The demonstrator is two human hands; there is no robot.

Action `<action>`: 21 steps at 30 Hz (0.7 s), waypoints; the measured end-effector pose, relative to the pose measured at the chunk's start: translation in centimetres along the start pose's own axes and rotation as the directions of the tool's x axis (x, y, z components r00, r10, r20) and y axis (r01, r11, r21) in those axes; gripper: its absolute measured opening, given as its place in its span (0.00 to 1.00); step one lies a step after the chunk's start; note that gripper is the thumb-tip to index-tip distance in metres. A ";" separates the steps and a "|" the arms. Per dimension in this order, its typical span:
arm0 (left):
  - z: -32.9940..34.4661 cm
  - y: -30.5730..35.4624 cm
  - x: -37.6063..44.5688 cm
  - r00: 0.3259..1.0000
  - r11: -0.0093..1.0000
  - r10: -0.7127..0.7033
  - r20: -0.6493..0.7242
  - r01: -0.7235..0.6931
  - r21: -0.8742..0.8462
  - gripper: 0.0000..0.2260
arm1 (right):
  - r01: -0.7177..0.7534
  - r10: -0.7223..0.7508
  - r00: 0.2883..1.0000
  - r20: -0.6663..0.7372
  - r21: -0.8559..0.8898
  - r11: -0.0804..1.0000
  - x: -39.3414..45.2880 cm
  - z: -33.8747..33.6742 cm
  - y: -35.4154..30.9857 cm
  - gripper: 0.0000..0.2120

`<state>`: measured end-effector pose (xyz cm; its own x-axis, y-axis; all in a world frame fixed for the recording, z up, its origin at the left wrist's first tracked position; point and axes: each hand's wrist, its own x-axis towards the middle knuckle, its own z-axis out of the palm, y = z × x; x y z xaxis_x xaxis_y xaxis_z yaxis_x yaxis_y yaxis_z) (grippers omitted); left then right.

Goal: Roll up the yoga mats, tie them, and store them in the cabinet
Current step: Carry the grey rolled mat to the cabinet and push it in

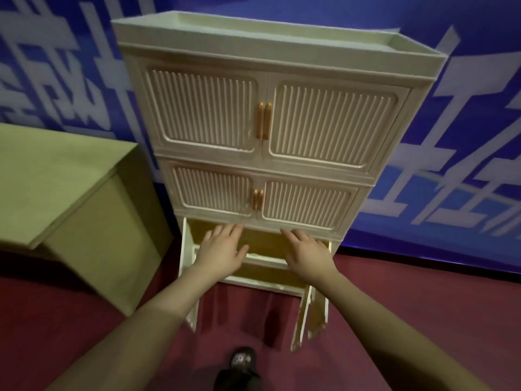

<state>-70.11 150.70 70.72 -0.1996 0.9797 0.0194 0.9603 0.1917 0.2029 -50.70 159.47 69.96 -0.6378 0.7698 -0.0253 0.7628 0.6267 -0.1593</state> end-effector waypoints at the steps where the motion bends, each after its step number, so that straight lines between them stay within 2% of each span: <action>1: 0.2 0.4 -2.2 1.000 1.000 -0.024 -0.005 0.024 -0.014 0.27 | 0.011 -0.011 1.000 0.013 0.004 1.000 -1.8 0.1 -0.6 0.27; 4: 0.3 1.5 -8.6 0.997 0.996 -0.076 -0.028 0.075 -0.051 0.29 | 0.059 -0.059 0.998 0.019 0.000 0.998 -7.0 0.2 -2.5 0.26; 9: -0.5 2.4 -19.5 0.989 0.982 -0.143 -0.033 0.137 -0.129 0.37 | 0.181 -0.181 0.982 0.047 0.008 0.983 -14.2 0.5 -6.7 0.24; 15: -1.0 0.7 -31.9 0.968 0.965 -0.252 -0.014 0.250 -0.081 0.25 | 0.267 -0.267 0.961 0.079 0.013 0.964 -22.2 1.8 -14.1 0.24; 21: -1.3 -2.8 -46.3 0.943 0.941 -0.329 -0.042 0.324 -0.100 0.24 | 0.356 -0.356 0.934 0.041 0.006 0.935 -31.6 4.3 -23.8 0.24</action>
<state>-63.76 104.70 70.55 -0.5128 0.8585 -0.0074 0.8193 0.4919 0.2946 -49.16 119.67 70.35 -0.8712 0.4909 -0.0074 0.4854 0.8588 -0.1639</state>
